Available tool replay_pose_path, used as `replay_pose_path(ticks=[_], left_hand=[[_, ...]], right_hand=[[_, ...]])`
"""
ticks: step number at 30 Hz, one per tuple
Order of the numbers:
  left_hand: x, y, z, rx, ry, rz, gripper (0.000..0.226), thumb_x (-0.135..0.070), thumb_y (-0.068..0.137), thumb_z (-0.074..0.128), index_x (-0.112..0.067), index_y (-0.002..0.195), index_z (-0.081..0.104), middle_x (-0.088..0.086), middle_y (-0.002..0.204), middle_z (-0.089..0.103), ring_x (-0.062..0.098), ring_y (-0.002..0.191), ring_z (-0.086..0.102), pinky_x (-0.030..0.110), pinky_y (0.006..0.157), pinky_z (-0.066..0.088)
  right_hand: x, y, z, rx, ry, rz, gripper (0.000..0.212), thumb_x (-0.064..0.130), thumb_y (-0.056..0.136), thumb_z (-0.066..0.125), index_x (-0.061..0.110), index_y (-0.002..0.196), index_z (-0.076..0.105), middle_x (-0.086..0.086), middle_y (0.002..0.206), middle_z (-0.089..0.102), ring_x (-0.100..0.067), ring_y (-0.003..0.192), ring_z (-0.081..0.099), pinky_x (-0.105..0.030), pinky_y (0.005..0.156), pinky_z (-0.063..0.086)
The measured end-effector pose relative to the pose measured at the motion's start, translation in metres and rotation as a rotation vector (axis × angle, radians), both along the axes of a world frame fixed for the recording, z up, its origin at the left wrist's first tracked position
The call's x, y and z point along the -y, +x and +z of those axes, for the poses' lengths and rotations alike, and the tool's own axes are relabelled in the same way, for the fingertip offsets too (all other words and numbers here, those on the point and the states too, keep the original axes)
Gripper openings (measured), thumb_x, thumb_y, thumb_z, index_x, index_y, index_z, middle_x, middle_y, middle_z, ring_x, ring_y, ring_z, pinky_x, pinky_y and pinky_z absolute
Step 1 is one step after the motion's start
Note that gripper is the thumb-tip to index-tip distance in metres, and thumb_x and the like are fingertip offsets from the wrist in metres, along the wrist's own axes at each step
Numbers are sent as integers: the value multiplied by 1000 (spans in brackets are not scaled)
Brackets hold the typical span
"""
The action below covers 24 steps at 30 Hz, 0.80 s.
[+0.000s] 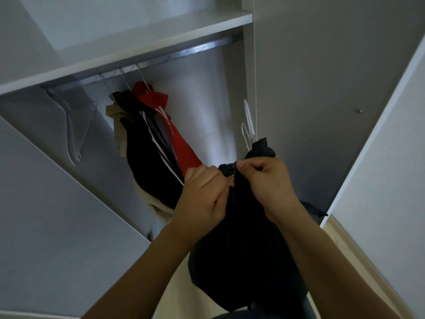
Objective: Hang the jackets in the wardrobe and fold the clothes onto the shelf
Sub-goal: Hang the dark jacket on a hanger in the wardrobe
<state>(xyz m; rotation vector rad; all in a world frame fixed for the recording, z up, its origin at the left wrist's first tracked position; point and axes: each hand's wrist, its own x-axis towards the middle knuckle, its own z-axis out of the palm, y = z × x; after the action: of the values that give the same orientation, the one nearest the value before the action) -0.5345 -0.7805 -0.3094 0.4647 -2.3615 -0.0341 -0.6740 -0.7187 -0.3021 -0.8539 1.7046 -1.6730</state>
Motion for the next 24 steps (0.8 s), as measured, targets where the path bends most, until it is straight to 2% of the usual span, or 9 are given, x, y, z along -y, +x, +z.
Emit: replay_pose_path(ticks=[3,5,7,11,13,15,17,21,24], left_hand=[[0,-2,-2,-1,1,-53,15,-9,89,54,-9,82,67,2,76,57,20,73,51,30,73,30],[-6,0,-11,99,-84,-106,14,-10,88,55,-12,77,63,2,73,55,20,70,50,30,71,28],[-19,7,-26,164,-17,-161,17,-11,90,53,-11,79,65,2,74,56,19,73,50,29,72,30],[-12,12,-18,-50,434,-113,13,-11,84,54,-17,90,63,-5,94,59,14,92,56,36,81,44],[4,9,-3,-145,672,-8,16,-27,84,55,-24,100,56,-9,104,56,10,100,56,31,86,48],[14,3,9,-42,875,82,29,-54,80,59,-36,102,53,-16,102,60,2,94,61,27,81,51],[18,-3,10,45,1071,63,39,-62,71,65,-36,100,59,-12,96,68,3,86,67,33,79,56],[17,-14,7,105,1069,-5,23,-35,82,65,-14,91,70,6,84,73,25,79,72,51,79,57],[16,-14,1,-6,1007,8,17,-19,93,60,-26,81,71,-3,78,73,15,73,71,29,69,57]], right_hand=[[5,1,1,66,-1,-28,23,13,91,64,4,72,72,-20,104,64,-25,79,66,-30,70,54],[9,-3,6,145,-23,-96,24,11,90,65,11,67,72,-11,82,70,-20,71,67,-27,64,55],[10,-10,12,224,-52,-141,24,11,90,66,17,67,72,-2,71,70,-14,68,68,-21,60,54],[9,-20,22,221,-79,-57,24,15,90,66,19,67,75,-4,74,73,-16,74,71,-22,64,55],[9,-18,24,212,-103,2,25,16,91,65,19,69,75,-4,75,74,-16,73,72,-21,62,56],[10,-13,25,200,-122,32,25,16,92,63,19,71,76,-3,74,74,-17,72,72,-24,62,57],[12,-11,25,175,-115,27,23,16,93,62,17,74,75,-5,75,74,-20,73,72,-29,66,59],[13,-12,18,150,-108,5,23,16,93,63,19,74,74,-1,73,74,-15,72,71,-22,62,56],[13,-15,7,90,-101,-30,17,19,93,63,22,78,72,4,79,73,-10,77,69,-15,66,54]])
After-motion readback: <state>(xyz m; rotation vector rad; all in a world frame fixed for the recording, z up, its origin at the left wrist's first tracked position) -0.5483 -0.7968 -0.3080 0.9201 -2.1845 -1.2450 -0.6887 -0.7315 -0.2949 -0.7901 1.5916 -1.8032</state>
